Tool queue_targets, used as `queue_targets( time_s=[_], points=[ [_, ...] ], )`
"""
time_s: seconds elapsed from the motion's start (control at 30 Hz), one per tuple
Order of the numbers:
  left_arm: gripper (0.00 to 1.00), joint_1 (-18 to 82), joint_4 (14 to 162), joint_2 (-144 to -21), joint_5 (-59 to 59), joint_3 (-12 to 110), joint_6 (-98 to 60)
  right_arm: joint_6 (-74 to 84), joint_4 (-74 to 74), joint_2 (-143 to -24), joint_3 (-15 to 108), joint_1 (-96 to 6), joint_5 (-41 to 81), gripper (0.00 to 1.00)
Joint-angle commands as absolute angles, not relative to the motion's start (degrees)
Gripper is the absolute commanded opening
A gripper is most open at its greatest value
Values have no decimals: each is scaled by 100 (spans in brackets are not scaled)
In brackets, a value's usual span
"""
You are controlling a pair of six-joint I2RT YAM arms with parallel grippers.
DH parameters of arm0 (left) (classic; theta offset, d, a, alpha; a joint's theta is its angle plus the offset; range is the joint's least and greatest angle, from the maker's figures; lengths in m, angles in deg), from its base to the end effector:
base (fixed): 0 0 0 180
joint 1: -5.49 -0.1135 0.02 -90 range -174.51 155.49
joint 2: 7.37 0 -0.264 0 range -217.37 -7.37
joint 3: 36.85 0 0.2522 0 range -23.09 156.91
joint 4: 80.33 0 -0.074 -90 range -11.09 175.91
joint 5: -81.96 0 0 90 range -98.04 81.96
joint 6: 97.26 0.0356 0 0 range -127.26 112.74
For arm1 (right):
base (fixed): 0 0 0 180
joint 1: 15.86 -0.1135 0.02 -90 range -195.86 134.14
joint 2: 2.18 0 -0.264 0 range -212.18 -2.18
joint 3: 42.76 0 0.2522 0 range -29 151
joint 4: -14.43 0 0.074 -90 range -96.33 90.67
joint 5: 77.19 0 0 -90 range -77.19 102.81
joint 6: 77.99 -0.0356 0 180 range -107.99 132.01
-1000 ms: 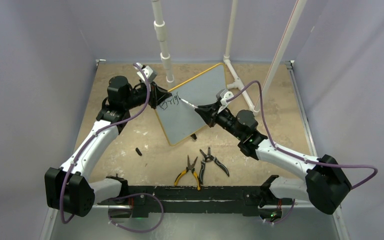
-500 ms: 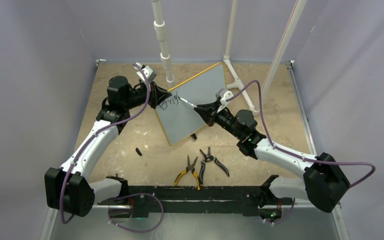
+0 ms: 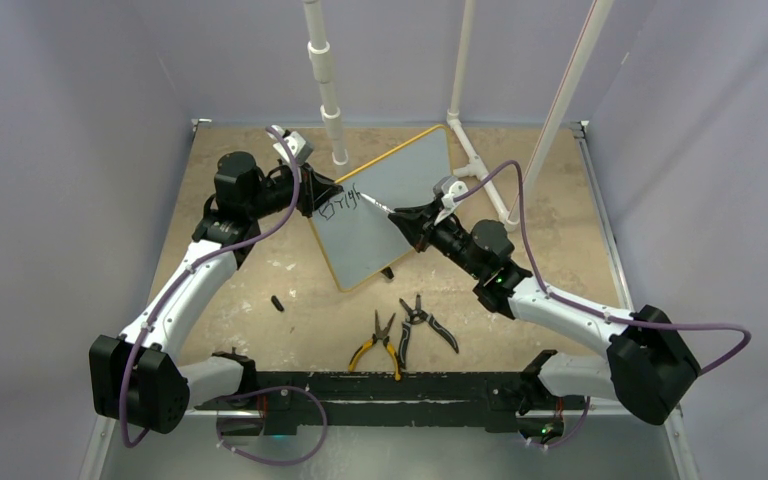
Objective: Write a sentence on the whiteboard
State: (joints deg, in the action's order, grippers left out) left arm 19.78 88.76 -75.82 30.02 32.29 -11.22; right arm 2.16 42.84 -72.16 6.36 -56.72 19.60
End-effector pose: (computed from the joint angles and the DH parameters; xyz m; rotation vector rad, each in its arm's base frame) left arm 0.2617 -0.0893 0.3440 0.6451 1.6591 -0.8092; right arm 0.2042 0.1822 0.2861 -0.4947 1.4065 0.8068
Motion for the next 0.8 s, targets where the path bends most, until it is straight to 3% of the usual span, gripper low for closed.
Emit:
queue_targets(
  time_s=[0.0, 0.77],
  points=[
    [0, 1956, 8898, -7514, 2709, 3121, -1042, 217, 4442, -7166, 796, -5654, 1505, 0],
    [0, 1956, 8933, -7507, 2742, 3106, -1077, 160, 3957, -7030, 569, -5655, 1544, 0]
  ],
)
